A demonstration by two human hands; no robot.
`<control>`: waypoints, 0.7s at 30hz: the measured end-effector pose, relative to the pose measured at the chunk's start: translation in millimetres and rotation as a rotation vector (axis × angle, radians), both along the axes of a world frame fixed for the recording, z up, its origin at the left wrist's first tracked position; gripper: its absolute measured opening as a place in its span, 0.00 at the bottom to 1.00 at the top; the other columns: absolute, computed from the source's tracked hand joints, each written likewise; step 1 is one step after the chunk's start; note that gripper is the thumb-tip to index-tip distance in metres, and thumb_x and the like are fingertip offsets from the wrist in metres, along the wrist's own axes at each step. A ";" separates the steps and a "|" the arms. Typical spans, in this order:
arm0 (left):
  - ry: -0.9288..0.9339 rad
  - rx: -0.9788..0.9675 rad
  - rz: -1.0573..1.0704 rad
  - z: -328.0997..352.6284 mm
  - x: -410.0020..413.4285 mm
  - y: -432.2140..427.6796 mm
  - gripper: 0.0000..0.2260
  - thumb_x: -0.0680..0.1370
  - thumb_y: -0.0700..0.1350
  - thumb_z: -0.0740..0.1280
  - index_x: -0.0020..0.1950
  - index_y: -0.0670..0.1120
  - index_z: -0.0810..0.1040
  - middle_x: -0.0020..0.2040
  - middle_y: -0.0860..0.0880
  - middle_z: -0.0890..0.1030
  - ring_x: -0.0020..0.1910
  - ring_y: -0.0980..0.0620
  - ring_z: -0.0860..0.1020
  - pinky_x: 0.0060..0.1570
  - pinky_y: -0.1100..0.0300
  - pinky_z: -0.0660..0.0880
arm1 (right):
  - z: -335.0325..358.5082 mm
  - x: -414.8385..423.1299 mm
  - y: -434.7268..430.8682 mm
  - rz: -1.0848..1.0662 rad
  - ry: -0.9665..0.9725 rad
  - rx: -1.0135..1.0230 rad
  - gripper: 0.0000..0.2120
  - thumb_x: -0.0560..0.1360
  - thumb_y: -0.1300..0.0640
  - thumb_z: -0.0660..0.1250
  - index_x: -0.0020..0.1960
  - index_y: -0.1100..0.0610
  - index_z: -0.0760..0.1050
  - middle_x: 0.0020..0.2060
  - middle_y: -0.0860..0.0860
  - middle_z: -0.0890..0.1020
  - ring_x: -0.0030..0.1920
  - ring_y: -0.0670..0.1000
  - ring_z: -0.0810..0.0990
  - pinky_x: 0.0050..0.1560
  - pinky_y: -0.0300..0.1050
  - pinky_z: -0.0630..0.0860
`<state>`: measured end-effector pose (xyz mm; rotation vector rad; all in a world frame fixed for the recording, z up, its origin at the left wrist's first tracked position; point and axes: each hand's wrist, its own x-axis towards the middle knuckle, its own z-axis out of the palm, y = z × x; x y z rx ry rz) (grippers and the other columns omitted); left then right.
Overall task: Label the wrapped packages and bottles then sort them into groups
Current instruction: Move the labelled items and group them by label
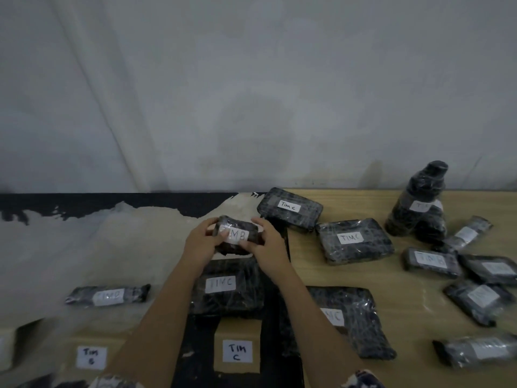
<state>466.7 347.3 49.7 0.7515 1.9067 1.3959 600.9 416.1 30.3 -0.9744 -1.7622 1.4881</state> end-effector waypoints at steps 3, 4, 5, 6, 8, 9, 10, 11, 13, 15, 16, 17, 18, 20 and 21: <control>-0.028 0.063 0.167 -5.2 -24.0 -18.7 0.16 0.77 0.38 0.66 0.65 0.43 0.72 0.53 0.41 0.79 0.48 0.45 0.79 0.42 0.56 0.77 | -3.2 -16.7 -19.3 0.038 -0.034 -0.094 0.30 0.74 0.58 0.69 0.72 0.52 0.61 0.54 0.53 0.77 0.54 0.48 0.76 0.52 0.37 0.72; -0.041 0.076 0.243 -7.8 -34.0 -26.7 0.17 0.77 0.39 0.67 0.65 0.43 0.72 0.54 0.41 0.78 0.50 0.43 0.79 0.44 0.54 0.78 | -8.0 -20.6 -27.1 0.064 -0.113 -0.075 0.29 0.75 0.56 0.68 0.73 0.54 0.60 0.56 0.54 0.76 0.55 0.48 0.75 0.52 0.37 0.71; -0.057 0.089 0.328 -10.2 -45.0 -35.0 0.17 0.77 0.39 0.67 0.65 0.42 0.72 0.55 0.41 0.78 0.52 0.42 0.78 0.47 0.52 0.78 | -16.1 -24.2 -34.0 0.091 -0.210 -0.033 0.28 0.76 0.56 0.67 0.73 0.56 0.61 0.58 0.55 0.75 0.57 0.49 0.74 0.54 0.38 0.71; -0.061 0.081 0.417 -14.3 -57.5 -43.2 0.17 0.77 0.40 0.67 0.65 0.42 0.72 0.55 0.42 0.78 0.53 0.43 0.78 0.49 0.52 0.77 | -24.3 -26.5 -40.2 0.111 -0.300 0.023 0.27 0.77 0.56 0.66 0.73 0.57 0.62 0.61 0.55 0.74 0.60 0.51 0.73 0.57 0.40 0.72; -0.006 0.014 0.574 -21.8 -85.3 -60.0 0.17 0.77 0.43 0.67 0.65 0.42 0.73 0.56 0.41 0.78 0.54 0.42 0.78 0.53 0.48 0.77 | -40.8 -29.6 -47.5 0.137 -0.446 0.166 0.22 0.77 0.58 0.64 0.70 0.58 0.65 0.64 0.54 0.71 0.65 0.54 0.69 0.64 0.45 0.70; 0.039 -0.039 0.632 -26.8 -100.6 -68.5 0.17 0.77 0.44 0.67 0.65 0.42 0.74 0.57 0.39 0.78 0.54 0.40 0.78 0.55 0.46 0.77 | -46.2 -30.3 -50.5 0.137 -0.500 0.246 0.19 0.77 0.59 0.63 0.67 0.58 0.68 0.63 0.54 0.70 0.65 0.54 0.67 0.64 0.45 0.69; 0.080 -0.099 0.671 -30.4 -112.9 -75.8 0.17 0.77 0.45 0.67 0.64 0.42 0.74 0.59 0.38 0.78 0.55 0.39 0.78 0.56 0.44 0.76 | -50.8 -29.4 -51.9 0.132 -0.537 0.321 0.18 0.77 0.60 0.63 0.66 0.59 0.69 0.62 0.53 0.70 0.65 0.54 0.66 0.64 0.43 0.67; 0.112 -0.166 0.694 -35.7 -125.8 -83.1 0.17 0.77 0.45 0.67 0.64 0.42 0.75 0.60 0.38 0.78 0.56 0.38 0.77 0.57 0.44 0.76 | -55.2 -28.6 -53.5 0.122 -0.548 0.373 0.17 0.77 0.59 0.63 0.65 0.59 0.70 0.62 0.52 0.69 0.64 0.53 0.65 0.64 0.41 0.66; 0.158 -0.282 0.718 -43.9 -143.8 -95.7 0.17 0.77 0.45 0.66 0.65 0.40 0.74 0.60 0.36 0.77 0.57 0.36 0.76 0.59 0.44 0.74 | -61.3 -27.2 -57.1 0.106 -0.521 0.402 0.16 0.77 0.58 0.64 0.64 0.60 0.71 0.61 0.51 0.69 0.63 0.51 0.66 0.62 0.39 0.65; 0.239 -0.400 0.697 -50.7 -154.8 -104.8 0.17 0.78 0.44 0.64 0.64 0.37 0.74 0.59 0.34 0.77 0.58 0.34 0.75 0.61 0.44 0.71 | -61.9 -27.3 -59.5 0.098 -0.496 0.394 0.15 0.76 0.58 0.65 0.63 0.60 0.72 0.60 0.51 0.70 0.62 0.51 0.67 0.61 0.37 0.65; 0.265 -0.448 0.672 -52.5 -156.8 -106.7 0.17 0.79 0.44 0.63 0.64 0.36 0.74 0.59 0.33 0.77 0.57 0.33 0.75 0.61 0.44 0.71 | -61.5 -27.5 -59.2 0.099 -0.490 0.382 0.15 0.76 0.58 0.65 0.62 0.60 0.73 0.59 0.50 0.70 0.61 0.50 0.67 0.60 0.36 0.65; 0.289 -0.495 0.636 -55.0 -158.8 -106.7 0.16 0.79 0.43 0.63 0.63 0.35 0.74 0.58 0.32 0.77 0.57 0.32 0.75 0.60 0.44 0.70 | -61.2 -28.1 -58.0 0.100 -0.487 0.368 0.15 0.76 0.58 0.66 0.61 0.60 0.73 0.59 0.50 0.70 0.61 0.50 0.67 0.60 0.36 0.65; 0.303 -0.538 0.606 -57.3 -160.2 -105.7 0.16 0.80 0.42 0.62 0.63 0.34 0.74 0.58 0.31 0.76 0.57 0.32 0.75 0.59 0.44 0.70 | -60.9 -28.6 -56.4 0.100 -0.483 0.358 0.15 0.75 0.58 0.66 0.61 0.60 0.73 0.59 0.50 0.71 0.61 0.50 0.67 0.60 0.37 0.65; 0.323 -0.644 0.565 -58.1 -162.1 -99.0 0.15 0.80 0.40 0.60 0.62 0.31 0.73 0.59 0.30 0.75 0.58 0.32 0.74 0.60 0.44 0.69 | -59.5 -29.2 -53.0 0.102 -0.470 0.328 0.14 0.74 0.59 0.68 0.59 0.60 0.75 0.57 0.51 0.72 0.59 0.49 0.68 0.61 0.38 0.67; 0.337 -0.697 0.550 -56.3 -161.9 -93.8 0.16 0.80 0.39 0.60 0.63 0.30 0.72 0.60 0.30 0.74 0.60 0.33 0.73 0.62 0.44 0.67 | -58.7 -29.5 -50.5 0.098 -0.445 0.298 0.14 0.73 0.59 0.69 0.57 0.60 0.76 0.56 0.51 0.73 0.58 0.49 0.70 0.62 0.39 0.69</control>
